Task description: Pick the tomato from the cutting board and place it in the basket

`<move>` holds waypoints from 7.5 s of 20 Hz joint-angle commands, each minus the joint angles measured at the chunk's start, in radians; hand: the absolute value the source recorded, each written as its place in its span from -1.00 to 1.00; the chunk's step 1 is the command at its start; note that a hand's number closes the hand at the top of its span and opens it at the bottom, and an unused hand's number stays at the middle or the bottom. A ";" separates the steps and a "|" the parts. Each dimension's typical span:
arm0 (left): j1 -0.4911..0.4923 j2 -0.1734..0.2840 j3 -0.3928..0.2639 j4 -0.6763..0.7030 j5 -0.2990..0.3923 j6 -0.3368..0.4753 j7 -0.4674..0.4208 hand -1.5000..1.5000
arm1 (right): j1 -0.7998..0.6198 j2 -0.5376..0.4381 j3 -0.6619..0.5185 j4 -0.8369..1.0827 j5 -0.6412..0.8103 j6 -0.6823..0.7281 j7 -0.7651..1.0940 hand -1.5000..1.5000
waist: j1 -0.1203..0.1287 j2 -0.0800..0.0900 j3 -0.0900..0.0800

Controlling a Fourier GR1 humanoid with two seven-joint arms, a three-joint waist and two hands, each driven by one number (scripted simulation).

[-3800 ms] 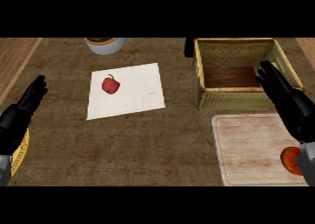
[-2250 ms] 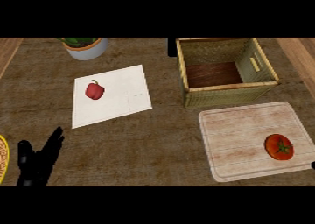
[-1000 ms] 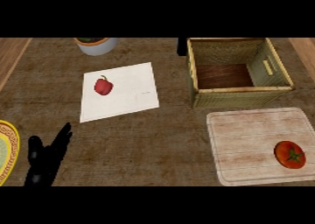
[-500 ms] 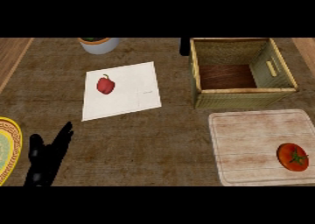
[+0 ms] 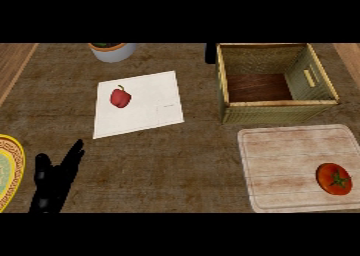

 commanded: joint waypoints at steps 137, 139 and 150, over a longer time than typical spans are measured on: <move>-0.031 -0.133 0.164 0.055 -0.166 -0.139 0.055 0.00 | -1.214 0.320 -0.046 0.915 0.093 -0.513 0.340 -1.00 | 0.001 0.005 -0.007; 0.032 -0.136 0.158 0.005 -0.152 -0.159 0.044 0.00 | -1.196 0.269 -0.093 0.973 0.051 -0.520 0.237 -1.00 | 0.007 0.006 -0.006; 0.053 -0.157 0.164 -0.015 -0.158 -0.146 0.053 0.00 | -1.116 0.191 -0.261 0.791 -0.091 -0.528 0.320 -1.00 | -0.005 0.002 -0.007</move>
